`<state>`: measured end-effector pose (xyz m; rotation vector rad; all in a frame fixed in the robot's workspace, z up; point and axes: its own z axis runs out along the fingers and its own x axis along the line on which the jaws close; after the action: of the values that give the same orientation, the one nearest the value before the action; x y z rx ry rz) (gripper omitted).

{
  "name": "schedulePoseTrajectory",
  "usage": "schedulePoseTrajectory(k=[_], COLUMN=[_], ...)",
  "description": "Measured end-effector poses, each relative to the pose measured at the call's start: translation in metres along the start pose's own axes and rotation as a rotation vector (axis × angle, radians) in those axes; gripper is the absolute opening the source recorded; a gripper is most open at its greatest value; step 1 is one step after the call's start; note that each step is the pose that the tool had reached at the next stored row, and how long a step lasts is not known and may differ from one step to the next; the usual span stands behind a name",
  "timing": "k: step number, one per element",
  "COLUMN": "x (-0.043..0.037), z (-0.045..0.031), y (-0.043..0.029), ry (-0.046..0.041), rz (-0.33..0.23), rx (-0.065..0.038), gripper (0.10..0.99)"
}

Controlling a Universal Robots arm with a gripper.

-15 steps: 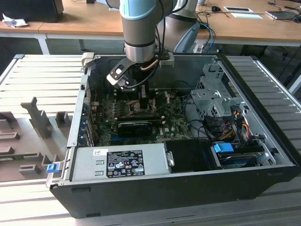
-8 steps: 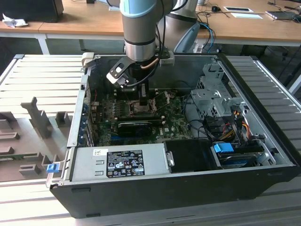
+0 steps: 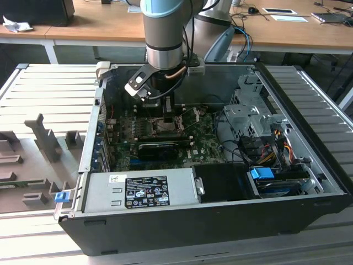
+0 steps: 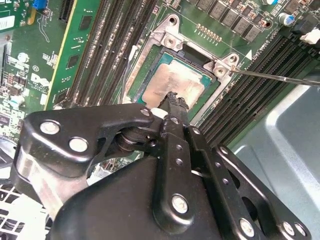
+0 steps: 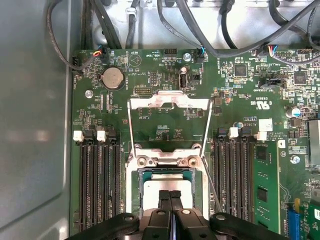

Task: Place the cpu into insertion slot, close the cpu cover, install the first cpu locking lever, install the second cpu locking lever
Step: 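Close the cpu cover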

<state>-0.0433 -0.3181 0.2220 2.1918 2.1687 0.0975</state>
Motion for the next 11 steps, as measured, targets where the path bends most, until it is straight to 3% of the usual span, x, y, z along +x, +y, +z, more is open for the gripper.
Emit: schedulePoseTrajectory(k=[4, 8, 11], x=[-0.0001, -0.0005, 0.0001], z=[0.0008, 0.0012, -0.0066], y=[0.0108, 0.0151, 0.0158], ry=[0.0000, 0.0017, 0.0017], rz=[0.000, 0.001, 0.001], rx=[0.013, 0.014, 0.015], gripper=[0.106, 0.106, 0.106])
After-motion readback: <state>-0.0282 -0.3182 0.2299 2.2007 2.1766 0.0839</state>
